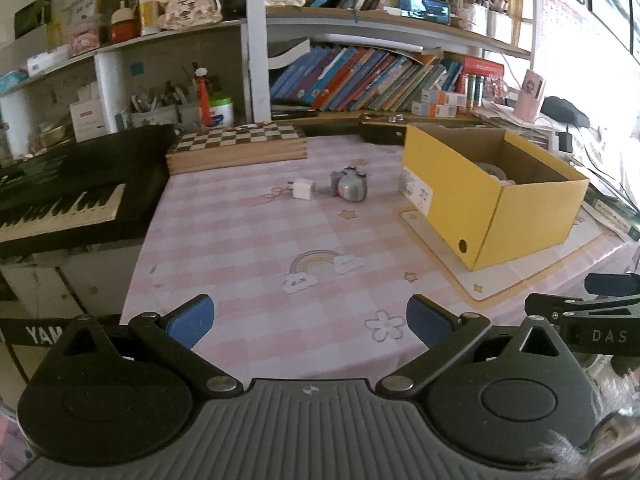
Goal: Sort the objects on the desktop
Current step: 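Move both open tools back over the table toward the white cube and grey truck, then grasp the white cube with the left tool while the right tool grasps the grey toy truck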
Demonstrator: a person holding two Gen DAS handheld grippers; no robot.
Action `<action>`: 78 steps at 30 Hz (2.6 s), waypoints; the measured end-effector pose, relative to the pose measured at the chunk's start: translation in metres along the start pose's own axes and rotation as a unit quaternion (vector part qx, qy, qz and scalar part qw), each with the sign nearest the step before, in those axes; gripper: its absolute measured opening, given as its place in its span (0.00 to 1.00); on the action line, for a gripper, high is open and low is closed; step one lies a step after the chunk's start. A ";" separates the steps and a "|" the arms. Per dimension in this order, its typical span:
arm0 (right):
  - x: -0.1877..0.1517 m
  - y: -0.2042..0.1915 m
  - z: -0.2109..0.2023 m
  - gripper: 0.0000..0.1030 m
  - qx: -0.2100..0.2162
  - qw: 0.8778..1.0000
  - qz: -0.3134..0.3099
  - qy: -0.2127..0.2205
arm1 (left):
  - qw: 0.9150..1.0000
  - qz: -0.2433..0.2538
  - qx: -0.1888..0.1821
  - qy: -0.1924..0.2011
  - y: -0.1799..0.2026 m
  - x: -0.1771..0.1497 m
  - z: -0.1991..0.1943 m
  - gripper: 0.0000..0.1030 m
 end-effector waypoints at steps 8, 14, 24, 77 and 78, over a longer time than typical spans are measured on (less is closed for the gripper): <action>0.006 -0.023 0.002 0.84 0.017 1.000 -0.020 0.005 | 1.000 -0.011 0.011 0.005 -0.017 0.000 -0.005 1.00; 0.010 -0.039 0.006 0.84 0.028 0.999 -0.033 0.004 | 1.000 -0.018 0.017 0.007 -0.029 0.001 -0.005 1.00; 0.018 -0.063 0.011 0.84 0.048 0.997 -0.058 0.000 | 0.999 -0.034 0.025 0.009 -0.046 0.005 -0.002 1.00; 0.132 -0.127 0.209 0.83 0.033 0.996 -0.076 -0.017 | 0.995 -0.009 -0.072 -0.066 -0.085 0.131 0.256 0.80; 0.133 -0.127 0.213 0.83 0.032 0.996 -0.077 -0.020 | 0.994 -0.005 -0.078 -0.074 -0.084 0.132 0.264 0.79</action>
Point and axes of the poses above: each gripper's, at about its wrist camera, not at the fingertips, and z roughly the way its jaws point, y to its right, x to its top, the point moved 5 cm from there along z, roughly the way its jaws point, and after that the axes turned 10 degrees about -x, right-handed, at the moved point
